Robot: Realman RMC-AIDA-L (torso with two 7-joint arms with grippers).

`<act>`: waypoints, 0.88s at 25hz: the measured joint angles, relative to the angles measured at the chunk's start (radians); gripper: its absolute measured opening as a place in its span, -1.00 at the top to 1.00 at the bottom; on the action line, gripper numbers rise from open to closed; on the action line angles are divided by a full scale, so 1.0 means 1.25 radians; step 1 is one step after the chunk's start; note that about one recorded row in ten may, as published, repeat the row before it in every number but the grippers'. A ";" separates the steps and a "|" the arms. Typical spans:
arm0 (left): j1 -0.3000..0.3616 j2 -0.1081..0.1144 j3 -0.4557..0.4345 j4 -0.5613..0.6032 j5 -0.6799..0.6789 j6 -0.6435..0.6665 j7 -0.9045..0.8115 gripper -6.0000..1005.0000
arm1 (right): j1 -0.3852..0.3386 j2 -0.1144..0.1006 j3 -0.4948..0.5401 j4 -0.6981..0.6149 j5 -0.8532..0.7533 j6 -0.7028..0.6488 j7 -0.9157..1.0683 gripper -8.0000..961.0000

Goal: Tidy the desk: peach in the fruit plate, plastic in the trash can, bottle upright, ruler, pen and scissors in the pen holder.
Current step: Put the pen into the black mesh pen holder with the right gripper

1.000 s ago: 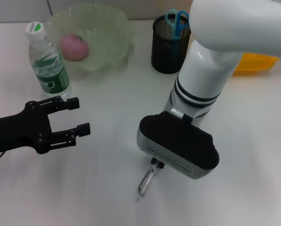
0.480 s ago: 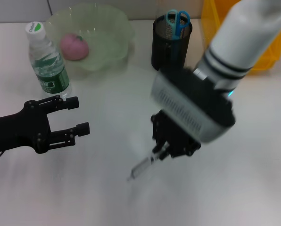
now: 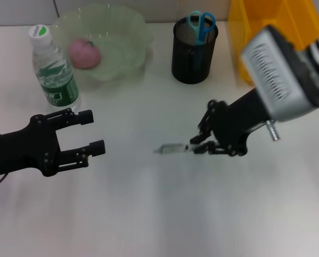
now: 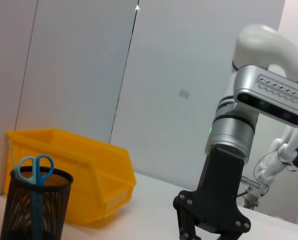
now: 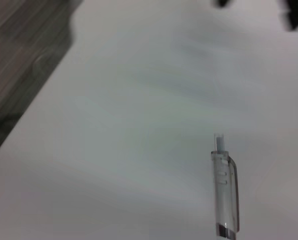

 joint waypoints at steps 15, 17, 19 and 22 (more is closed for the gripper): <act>-0.003 -0.045 -0.005 -0.004 -0.005 0.006 0.046 -0.55 | -0.184 0.001 0.174 0.111 0.377 0.020 -0.143 0.76; -0.002 -0.054 -0.006 -0.005 -0.017 0.005 0.054 -0.55 | -0.189 0.002 0.196 0.151 0.419 0.038 -0.165 0.76; 0.002 -0.065 -0.006 -0.005 -0.036 0.000 0.064 -0.55 | -0.189 0.004 0.202 0.193 0.463 0.061 -0.184 0.76; 0.003 -0.071 -0.006 -0.020 -0.057 -0.008 0.086 -0.55 | -0.183 0.004 0.200 0.283 0.570 0.102 -0.259 0.75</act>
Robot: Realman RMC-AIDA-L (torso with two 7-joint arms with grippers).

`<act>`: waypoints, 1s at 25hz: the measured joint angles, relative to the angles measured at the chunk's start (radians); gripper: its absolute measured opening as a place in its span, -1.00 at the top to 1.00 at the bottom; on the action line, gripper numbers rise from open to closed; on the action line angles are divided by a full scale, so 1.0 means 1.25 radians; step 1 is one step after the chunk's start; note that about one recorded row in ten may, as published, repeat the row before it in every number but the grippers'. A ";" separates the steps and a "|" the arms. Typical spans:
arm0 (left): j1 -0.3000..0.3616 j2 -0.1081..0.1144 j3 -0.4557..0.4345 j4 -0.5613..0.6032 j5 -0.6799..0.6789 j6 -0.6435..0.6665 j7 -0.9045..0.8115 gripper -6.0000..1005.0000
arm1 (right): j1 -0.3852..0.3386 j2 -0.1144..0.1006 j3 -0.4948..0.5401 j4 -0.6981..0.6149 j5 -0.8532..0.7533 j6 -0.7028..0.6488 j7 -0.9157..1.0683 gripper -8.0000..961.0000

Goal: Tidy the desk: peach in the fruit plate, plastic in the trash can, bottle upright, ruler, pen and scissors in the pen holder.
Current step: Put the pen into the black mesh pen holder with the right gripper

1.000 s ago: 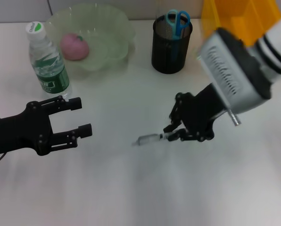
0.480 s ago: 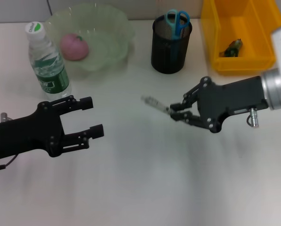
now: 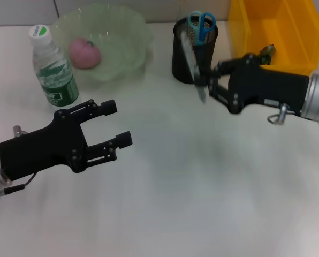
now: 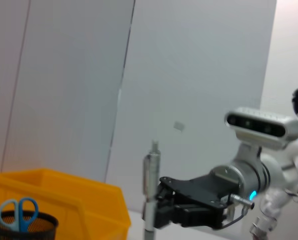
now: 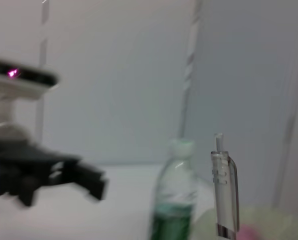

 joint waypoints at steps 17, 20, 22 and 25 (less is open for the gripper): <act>-0.016 -0.003 0.011 -0.082 -0.073 -0.066 0.085 -0.55 | 0.094 0.006 -0.004 0.251 0.441 0.088 -0.262 0.71; -0.022 -0.004 0.018 -0.083 -0.072 -0.075 0.085 -0.55 | 0.120 0.007 0.000 0.266 0.457 0.140 -0.268 0.70; -0.025 -0.004 0.020 -0.084 -0.072 -0.077 0.085 -0.55 | 0.141 0.007 0.003 0.277 0.457 0.184 -0.269 0.70; -0.029 -0.004 0.020 -0.084 -0.071 -0.078 0.085 -0.55 | 0.173 0.008 0.004 0.294 0.458 0.252 -0.269 0.69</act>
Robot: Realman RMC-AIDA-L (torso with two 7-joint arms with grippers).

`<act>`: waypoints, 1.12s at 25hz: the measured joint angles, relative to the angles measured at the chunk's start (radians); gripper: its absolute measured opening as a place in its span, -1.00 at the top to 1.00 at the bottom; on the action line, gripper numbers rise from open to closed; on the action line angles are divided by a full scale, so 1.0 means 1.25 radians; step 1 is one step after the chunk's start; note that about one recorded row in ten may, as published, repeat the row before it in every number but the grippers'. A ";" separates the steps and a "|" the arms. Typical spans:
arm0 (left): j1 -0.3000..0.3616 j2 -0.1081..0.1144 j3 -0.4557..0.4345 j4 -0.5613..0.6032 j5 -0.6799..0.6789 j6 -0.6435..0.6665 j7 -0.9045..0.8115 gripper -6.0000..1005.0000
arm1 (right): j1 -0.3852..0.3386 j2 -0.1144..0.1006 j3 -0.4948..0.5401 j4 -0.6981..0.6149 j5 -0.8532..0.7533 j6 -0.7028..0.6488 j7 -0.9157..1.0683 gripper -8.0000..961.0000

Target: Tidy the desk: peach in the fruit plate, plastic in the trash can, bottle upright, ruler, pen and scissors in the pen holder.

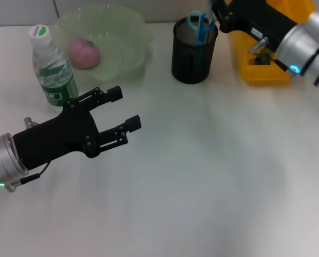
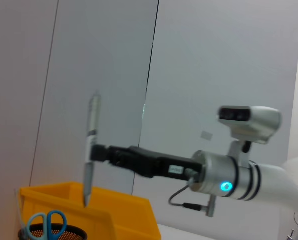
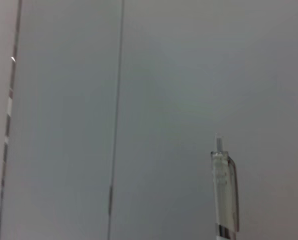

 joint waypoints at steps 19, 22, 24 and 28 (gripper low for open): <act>-0.011 0.000 0.001 -0.009 -0.001 -0.009 0.000 -0.55 | 0.084 0.000 -0.008 0.067 0.001 0.186 0.027 0.65; -0.011 0.001 0.001 -0.009 -0.001 -0.010 0.000 -0.55 | 0.084 0.000 -0.008 0.067 0.000 0.185 0.037 0.64; -0.011 0.001 0.001 -0.009 -0.001 -0.009 0.000 -0.55 | 0.083 0.000 -0.008 0.067 0.000 0.186 0.043 0.58; -0.009 0.002 0.001 -0.008 -0.001 -0.008 0.000 -0.55 | 0.082 0.000 -0.008 0.067 0.000 0.185 0.043 0.37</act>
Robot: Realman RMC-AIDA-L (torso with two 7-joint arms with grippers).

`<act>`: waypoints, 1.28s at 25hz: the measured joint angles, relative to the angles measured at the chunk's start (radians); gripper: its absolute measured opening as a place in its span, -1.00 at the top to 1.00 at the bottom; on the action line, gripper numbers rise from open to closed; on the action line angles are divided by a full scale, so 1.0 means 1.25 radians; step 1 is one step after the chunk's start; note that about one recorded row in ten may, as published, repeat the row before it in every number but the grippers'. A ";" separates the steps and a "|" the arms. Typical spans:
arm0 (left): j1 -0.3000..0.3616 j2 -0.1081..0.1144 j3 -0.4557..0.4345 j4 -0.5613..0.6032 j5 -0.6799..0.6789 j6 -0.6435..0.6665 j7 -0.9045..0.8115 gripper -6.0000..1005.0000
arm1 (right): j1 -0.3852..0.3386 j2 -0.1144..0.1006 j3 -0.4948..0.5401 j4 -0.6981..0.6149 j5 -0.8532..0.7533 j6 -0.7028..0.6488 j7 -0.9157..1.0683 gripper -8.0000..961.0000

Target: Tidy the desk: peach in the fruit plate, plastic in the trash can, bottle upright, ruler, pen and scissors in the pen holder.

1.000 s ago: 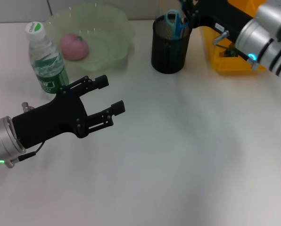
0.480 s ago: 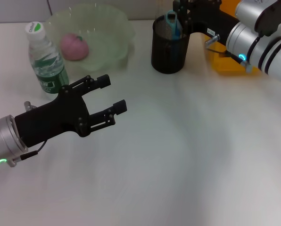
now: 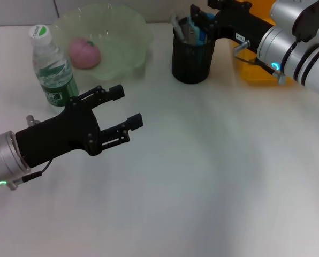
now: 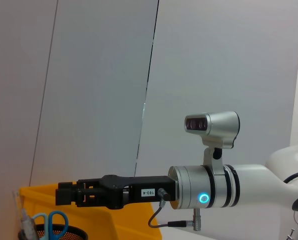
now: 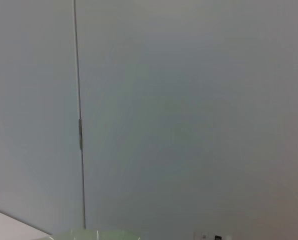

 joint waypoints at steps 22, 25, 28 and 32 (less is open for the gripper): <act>-0.006 0.016 0.001 0.066 0.131 0.066 -0.140 -0.55 | -0.317 -0.060 -0.003 -0.324 -0.365 -0.603 0.497 -0.62; -0.013 0.022 0.001 0.072 0.159 0.071 -0.170 -0.55 | -0.318 -0.076 -0.003 -0.324 -0.463 -0.666 0.499 -0.62; -0.017 0.026 0.003 0.073 0.188 0.077 -0.187 -0.55 | -0.311 -0.076 -0.003 -0.332 -0.584 -0.693 0.480 -0.62; -0.017 0.026 0.021 0.074 0.200 0.085 -0.194 -0.55 | -0.305 -0.066 -0.007 -0.331 -0.649 -0.675 0.451 -0.62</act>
